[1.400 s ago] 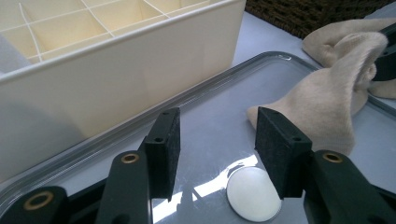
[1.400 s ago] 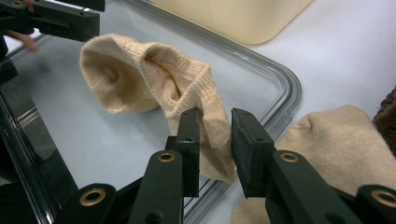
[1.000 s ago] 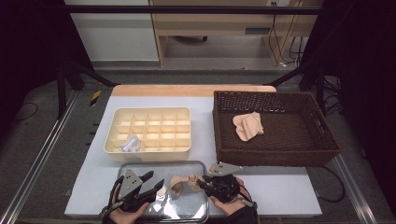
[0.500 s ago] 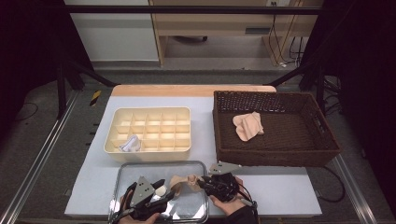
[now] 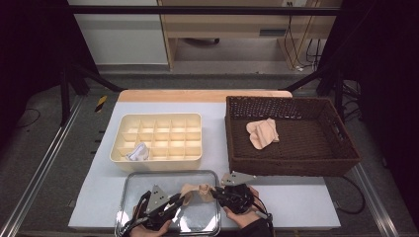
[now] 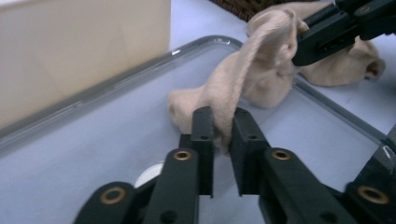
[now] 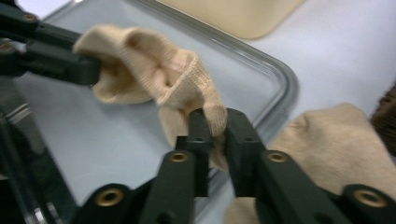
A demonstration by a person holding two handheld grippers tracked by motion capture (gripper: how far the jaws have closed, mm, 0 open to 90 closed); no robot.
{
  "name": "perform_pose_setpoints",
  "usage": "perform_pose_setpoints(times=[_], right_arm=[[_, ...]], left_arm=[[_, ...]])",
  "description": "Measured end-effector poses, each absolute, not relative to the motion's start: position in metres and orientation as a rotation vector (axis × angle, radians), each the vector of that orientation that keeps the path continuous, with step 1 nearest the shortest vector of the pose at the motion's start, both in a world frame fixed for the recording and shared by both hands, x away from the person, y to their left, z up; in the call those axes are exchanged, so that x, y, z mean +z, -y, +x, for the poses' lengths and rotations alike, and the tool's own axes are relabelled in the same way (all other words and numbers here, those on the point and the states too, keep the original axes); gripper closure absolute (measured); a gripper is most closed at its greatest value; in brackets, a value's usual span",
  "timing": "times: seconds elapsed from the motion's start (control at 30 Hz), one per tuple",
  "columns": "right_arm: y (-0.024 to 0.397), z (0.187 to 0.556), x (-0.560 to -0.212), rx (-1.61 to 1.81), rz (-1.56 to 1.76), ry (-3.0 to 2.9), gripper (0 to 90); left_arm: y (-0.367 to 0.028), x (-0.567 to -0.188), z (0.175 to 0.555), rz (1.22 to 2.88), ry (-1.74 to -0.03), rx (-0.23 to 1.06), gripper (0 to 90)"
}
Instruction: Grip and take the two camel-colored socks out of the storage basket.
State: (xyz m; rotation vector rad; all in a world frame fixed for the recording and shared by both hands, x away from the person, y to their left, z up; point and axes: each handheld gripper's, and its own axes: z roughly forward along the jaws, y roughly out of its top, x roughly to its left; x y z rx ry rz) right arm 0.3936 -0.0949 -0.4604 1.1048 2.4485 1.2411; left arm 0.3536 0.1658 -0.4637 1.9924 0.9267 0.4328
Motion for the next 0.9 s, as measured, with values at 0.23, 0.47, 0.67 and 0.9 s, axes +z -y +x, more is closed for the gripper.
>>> perform_pose_setpoints(times=[0.23, 0.47, 0.67, 0.9], right_arm=[[0.098, 0.391, -0.453, 1.343, 1.120, -2.471, 88.7], [0.098, 0.400, -0.461, 1.236, 1.231, -2.476, 88.5], [0.094, 0.405, -0.466, 1.119, 1.198, -2.422, 84.8], [0.096, 0.398, -0.457, 1.224, 1.144, -2.385, 78.1]], left_arm=[[-0.174, -0.449, 0.351, 1.962, -0.930, 0.416, 83.2], [-0.175, -0.457, 0.369, 1.973, -1.005, 0.511, 58.7], [-0.176, -0.464, 0.376, 1.972, -0.996, 0.513, 61.4], [-0.177, -0.463, 0.374, 1.958, -0.970, 0.479, 84.5]])
